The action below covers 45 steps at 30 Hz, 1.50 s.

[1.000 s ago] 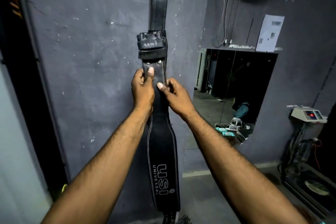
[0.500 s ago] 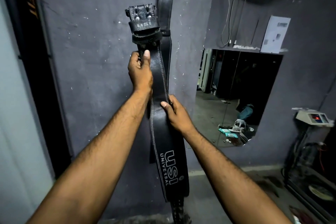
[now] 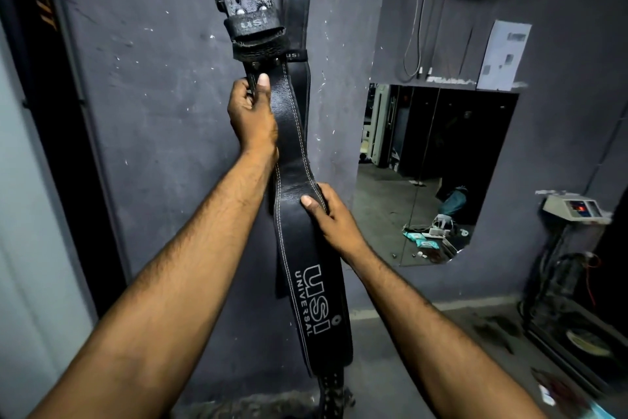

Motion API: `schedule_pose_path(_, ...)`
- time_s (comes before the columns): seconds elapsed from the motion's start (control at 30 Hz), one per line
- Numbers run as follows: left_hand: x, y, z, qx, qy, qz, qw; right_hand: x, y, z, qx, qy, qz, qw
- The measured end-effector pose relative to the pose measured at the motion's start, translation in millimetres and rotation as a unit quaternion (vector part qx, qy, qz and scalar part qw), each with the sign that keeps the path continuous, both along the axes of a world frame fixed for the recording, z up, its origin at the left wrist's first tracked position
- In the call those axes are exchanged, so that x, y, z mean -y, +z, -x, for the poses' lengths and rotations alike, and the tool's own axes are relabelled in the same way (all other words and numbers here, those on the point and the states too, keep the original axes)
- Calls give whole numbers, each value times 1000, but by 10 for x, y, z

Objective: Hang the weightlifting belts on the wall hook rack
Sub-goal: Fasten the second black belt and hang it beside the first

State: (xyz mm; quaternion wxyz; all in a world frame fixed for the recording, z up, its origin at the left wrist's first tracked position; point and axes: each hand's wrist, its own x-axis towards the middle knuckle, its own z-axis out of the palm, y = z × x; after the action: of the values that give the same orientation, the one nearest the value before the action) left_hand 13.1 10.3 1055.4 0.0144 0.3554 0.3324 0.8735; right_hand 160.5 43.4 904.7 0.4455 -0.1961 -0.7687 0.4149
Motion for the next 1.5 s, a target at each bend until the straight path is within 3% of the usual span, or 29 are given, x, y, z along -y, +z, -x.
schedule_pose_path(0.07,8,3,4,2,-1,0,1000,-3,-135,-63,11,49,57,997)
schedule_pose_path(0.27,30,27,9,13,6,2,1000,34,-226,-69,-22,7,15,1000)
schedule_pose_path(0.37,62,82,58,22,5,3,1000,1,-244,-129,20,74,89,993)
schedule_pose_path(0.57,103,54,86,23,7,4,1000,24,-390,-119,-4,33,56,998)
schedule_pose_path(0.73,127,50,110,16,8,5,1000,16,-515,-214,106,104,141,979)
schedule_pose_path(1.03,192,171,256,16,-26,33,999,-1,-655,-211,183,132,192,955)
schedule_pose_path(1.27,144,79,18,-16,-67,66,995,35,782,169,-36,78,121,989)
schedule_pose_path(1.4,130,-56,-139,-63,-79,100,990,68,1327,351,-159,141,146,966)
schedule_pose_path(1.5,242,-192,-129,-149,-4,172,974,73,1384,389,-241,147,156,947)
